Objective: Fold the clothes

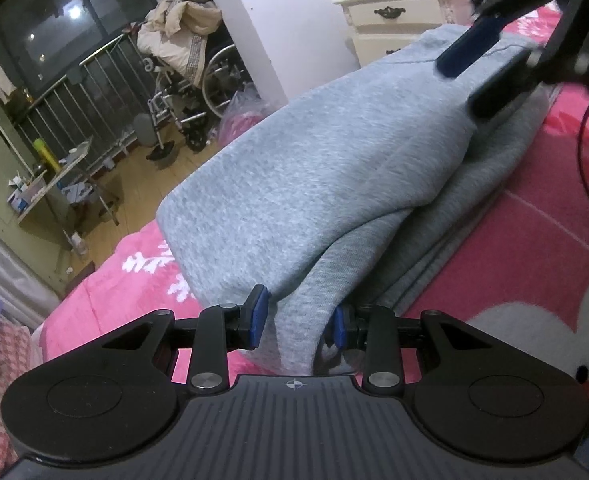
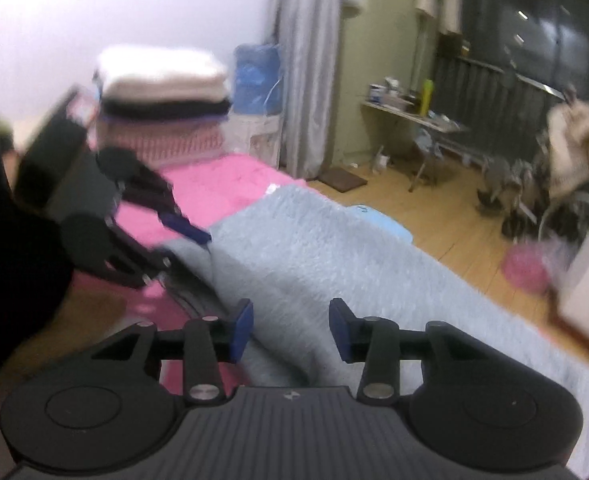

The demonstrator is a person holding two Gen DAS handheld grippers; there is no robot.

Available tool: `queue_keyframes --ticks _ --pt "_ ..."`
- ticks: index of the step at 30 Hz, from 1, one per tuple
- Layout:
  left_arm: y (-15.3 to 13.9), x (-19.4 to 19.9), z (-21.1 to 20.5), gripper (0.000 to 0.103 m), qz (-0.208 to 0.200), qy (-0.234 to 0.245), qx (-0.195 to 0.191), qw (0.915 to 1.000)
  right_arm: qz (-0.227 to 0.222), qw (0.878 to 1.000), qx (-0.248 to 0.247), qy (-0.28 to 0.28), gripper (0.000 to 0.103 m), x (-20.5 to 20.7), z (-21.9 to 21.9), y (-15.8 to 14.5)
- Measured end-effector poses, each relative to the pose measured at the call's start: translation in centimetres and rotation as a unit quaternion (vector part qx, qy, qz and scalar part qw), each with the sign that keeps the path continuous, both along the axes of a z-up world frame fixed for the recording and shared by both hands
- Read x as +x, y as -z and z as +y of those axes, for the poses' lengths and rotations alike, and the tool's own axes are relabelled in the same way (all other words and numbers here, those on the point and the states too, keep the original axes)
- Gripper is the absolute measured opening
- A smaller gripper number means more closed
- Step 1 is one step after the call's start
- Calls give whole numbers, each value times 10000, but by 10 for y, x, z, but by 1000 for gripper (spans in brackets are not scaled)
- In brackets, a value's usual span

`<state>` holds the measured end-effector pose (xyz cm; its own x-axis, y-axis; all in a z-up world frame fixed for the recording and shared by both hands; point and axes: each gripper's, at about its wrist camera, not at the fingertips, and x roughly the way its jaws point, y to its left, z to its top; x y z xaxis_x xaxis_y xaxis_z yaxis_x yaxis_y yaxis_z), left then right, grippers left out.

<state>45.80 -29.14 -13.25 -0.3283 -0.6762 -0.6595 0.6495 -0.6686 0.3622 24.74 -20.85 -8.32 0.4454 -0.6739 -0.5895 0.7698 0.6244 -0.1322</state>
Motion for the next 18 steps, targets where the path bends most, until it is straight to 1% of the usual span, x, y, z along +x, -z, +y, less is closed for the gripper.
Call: queue_keyframes --ticks 1,3,4,5,6,7,9,12,13,15,17,18 --pt "0 0 0 33 2 -5 4 10000 131 9999 6 -108 45 8 -4 5" --pt "0 0 0 33 24 -31 24 10000 335 9989 69 -306 40 20 -12 15" --pt "0 1 0 33 45 -48 44 10000 388 9986 59 -352 29 24 -13 16" --pt "1 1 0 33 69 -63 63 9999 441 9982 50 -399 10 28 -14 18" --pt "1 2 0 33 93 -77 83 9999 495 9978 41 -446 7 31 -15 19" --pt "1 3 -1 33 118 -91 102 9998 466 9978 37 -470 6 32 -15 19" --pt "1 4 -1 33 155 -112 132 9997 248 9986 50 -475 4 27 -9 15" --pt "1 5 -2 33 194 -137 169 9996 333 9975 224 -587 4 30 0 29" --pt "0 5 -2 33 200 -136 182 9995 498 9963 276 -640 4 33 3 38" --pt "-3 8 -2 33 232 -128 261 9993 1026 9914 268 -766 4 44 12 61" --pt "-10 14 -2 33 336 -157 424 9984 1394 9862 4 -897 5 51 25 71" --pt "-14 19 -1 33 406 -179 501 9978 1472 9847 -22 -933 5 54 28 71"
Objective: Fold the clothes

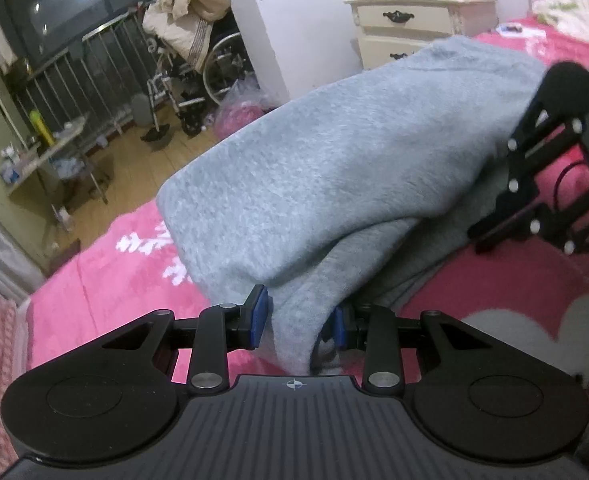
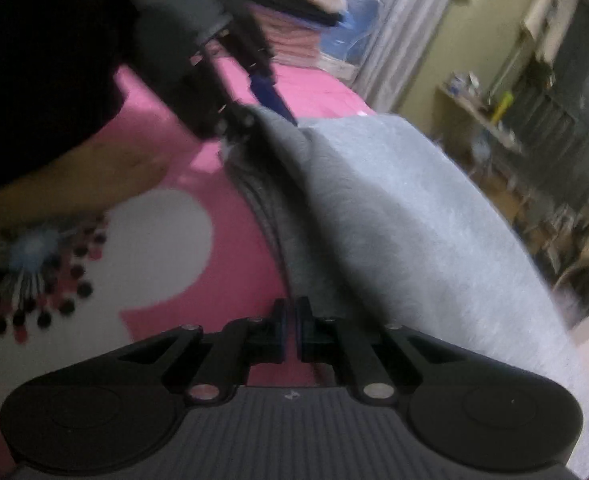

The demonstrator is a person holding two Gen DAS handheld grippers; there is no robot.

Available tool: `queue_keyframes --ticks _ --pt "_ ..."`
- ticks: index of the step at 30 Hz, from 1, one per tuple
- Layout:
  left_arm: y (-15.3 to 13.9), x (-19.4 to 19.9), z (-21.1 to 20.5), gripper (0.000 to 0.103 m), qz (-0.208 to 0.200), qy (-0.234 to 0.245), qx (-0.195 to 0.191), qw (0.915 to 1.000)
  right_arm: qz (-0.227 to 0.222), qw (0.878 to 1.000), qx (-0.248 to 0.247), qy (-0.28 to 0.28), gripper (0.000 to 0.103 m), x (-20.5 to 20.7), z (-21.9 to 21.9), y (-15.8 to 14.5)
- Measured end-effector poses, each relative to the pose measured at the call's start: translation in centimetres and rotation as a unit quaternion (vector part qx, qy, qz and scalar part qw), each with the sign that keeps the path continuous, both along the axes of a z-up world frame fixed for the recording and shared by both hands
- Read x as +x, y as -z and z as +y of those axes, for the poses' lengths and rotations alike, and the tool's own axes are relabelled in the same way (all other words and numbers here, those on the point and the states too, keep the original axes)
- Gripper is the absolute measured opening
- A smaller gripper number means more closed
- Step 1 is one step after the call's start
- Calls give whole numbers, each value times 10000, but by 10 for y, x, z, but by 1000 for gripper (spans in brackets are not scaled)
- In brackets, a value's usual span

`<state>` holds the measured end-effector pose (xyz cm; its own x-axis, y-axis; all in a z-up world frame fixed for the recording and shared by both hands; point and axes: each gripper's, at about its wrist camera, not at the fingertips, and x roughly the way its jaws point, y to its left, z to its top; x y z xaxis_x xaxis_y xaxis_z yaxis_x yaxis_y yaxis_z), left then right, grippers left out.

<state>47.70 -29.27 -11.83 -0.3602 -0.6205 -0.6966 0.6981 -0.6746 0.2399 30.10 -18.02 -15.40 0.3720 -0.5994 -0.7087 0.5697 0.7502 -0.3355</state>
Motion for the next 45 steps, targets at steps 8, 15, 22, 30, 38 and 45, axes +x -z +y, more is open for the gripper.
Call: queue_keyframes --ticks 8,15,22,30,38,45 --pt "-30 17 -2 32 384 65 131 9992 -1944 9775 286 767 5 -45 -20 -70" --pt "-17 -2 -3 32 135 414 108 9990 -2038 9719 367 1122 6 -49 -27 -68" --pt "7 5 -2 33 -332 154 155 9992 -2134 9685 912 904 11 -48 -19 -63" --pt "-10 14 4 33 -54 207 294 9993 -1487 9774 933 1178 10 -23 -20 -22" --pt "-17 -23 11 44 263 1166 63 9928 -2035 9593 872 1751 11 -40 -18 -27" --pt "2 -55 2 44 -54 1658 -386 9854 -1869 9624 717 1834 11 -38 -13 -23"
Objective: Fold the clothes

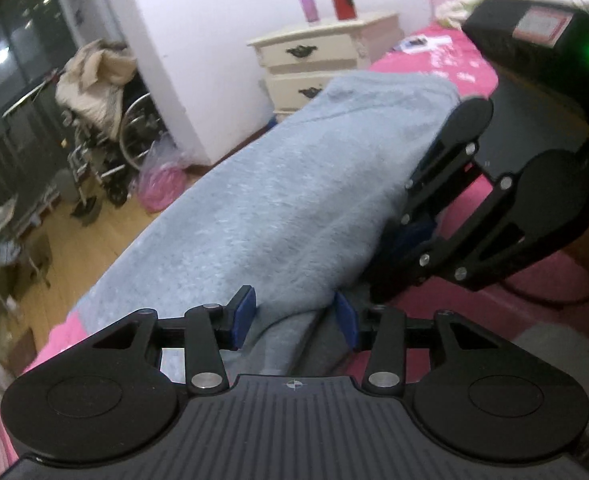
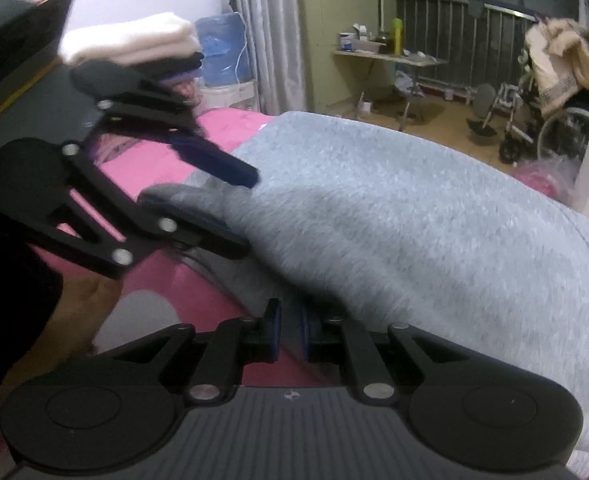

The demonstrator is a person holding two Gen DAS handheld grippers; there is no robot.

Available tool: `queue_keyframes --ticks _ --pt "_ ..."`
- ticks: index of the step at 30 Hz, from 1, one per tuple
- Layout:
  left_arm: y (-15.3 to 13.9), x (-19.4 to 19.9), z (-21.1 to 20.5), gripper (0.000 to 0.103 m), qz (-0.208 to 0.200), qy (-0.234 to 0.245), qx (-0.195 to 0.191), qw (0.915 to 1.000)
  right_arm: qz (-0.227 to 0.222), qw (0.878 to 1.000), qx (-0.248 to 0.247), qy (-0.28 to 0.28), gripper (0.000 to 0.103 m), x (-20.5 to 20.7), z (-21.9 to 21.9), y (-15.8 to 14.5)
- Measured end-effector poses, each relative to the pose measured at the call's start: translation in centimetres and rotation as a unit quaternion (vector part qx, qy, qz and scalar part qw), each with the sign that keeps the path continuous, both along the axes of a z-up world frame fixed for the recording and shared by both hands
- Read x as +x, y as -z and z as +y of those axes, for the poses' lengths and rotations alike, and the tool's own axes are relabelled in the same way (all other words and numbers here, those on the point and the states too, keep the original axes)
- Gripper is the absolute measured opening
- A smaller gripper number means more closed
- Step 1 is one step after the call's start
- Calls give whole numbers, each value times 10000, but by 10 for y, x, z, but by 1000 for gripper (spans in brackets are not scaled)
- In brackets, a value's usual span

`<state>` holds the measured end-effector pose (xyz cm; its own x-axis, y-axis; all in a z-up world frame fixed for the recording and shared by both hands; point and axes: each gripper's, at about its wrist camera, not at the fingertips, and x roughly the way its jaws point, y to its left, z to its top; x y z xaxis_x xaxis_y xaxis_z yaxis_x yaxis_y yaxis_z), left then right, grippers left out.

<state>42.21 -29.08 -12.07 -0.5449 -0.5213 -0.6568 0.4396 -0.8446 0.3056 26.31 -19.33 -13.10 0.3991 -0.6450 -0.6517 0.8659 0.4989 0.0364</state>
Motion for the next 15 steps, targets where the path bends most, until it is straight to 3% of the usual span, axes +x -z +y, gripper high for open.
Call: queue_keyframes --ticks 3,5,8,11,15 --pt "2 2 2 36 -63 45 -44 10000 33 9996 -255 -133 11 6 4 -5" --pt "2 4 2 26 -22 -15 -42 10000 26 9991 -347 -262 11 8 6 -8" --pt "-3 6 2 10 154 -78 -53 9998 392 9985 -288 -234 10 15 1 1" --pt "-11 10 8 8 284 -25 -146 9995 512 9976 -471 -17 9 16 -2 0" --pt "-3 10 14 7 172 36 -35 9998 534 9969 -512 282 8 13 -12 1"
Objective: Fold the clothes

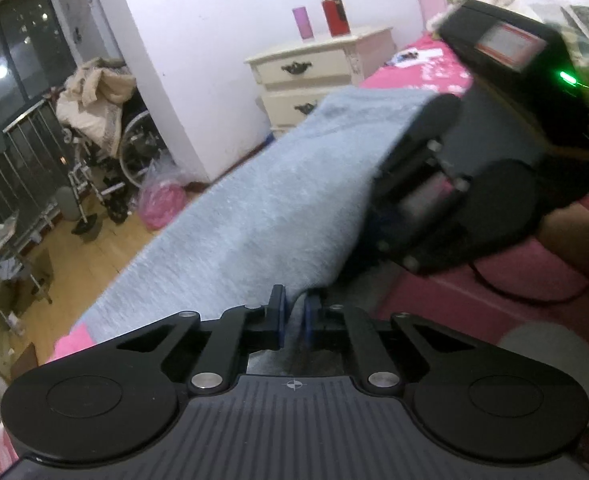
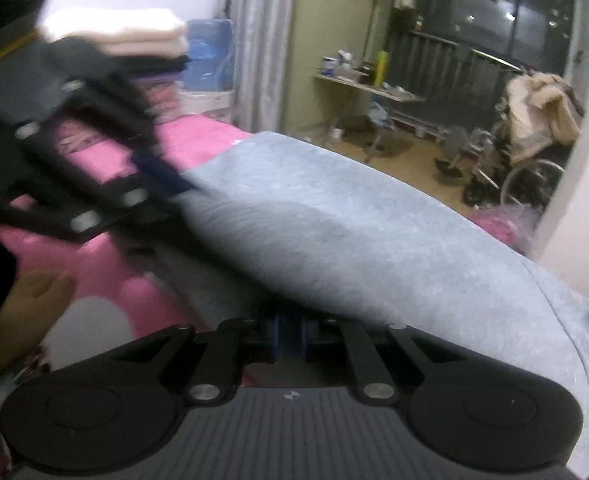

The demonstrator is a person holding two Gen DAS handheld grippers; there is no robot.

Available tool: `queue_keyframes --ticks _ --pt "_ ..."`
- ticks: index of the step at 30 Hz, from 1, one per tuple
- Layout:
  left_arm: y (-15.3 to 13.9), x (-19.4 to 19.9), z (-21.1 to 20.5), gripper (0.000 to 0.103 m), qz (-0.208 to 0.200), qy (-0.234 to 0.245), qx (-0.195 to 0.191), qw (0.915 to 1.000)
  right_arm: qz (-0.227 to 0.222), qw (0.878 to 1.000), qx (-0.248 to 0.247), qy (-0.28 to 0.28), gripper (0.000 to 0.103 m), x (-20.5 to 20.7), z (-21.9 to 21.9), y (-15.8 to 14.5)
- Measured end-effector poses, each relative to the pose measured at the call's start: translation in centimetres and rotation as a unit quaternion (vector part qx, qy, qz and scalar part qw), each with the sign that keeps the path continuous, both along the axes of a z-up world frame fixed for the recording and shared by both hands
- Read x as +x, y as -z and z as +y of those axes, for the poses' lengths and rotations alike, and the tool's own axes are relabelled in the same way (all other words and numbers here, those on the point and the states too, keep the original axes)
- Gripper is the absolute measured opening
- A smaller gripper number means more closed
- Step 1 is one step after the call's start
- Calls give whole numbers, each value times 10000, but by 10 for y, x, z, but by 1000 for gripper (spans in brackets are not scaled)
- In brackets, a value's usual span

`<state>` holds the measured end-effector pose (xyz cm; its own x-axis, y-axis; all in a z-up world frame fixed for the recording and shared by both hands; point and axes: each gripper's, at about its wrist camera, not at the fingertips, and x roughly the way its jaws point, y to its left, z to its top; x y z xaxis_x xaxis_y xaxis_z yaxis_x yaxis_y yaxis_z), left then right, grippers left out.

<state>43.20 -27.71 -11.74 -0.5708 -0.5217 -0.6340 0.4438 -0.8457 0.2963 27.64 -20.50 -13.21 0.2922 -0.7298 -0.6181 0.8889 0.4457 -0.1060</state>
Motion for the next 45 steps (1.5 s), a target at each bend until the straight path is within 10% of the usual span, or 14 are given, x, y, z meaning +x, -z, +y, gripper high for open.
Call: queue_keyframes --ticks 8,20,26,38,45 --pt "20 1 4 7 -318 104 -66 9994 333 9991 -76 -242 11 0 17 -5" --pt "21 4 4 9 -444 197 -126 9987 -1923 9759 1029 -104 21 -47 -23 -49" --pt "20 9 4 16 -414 83 87 9991 -1634 9762 1409 -208 20 -27 -33 2" --pt "-27 39 -11 19 711 -681 949 9906 -1645 9778 1298 77 20 -26 -20 0" --pt "10 14 -26 28 22 -644 917 9937 -1601 9784 1304 110 20 -26 -19 -2"
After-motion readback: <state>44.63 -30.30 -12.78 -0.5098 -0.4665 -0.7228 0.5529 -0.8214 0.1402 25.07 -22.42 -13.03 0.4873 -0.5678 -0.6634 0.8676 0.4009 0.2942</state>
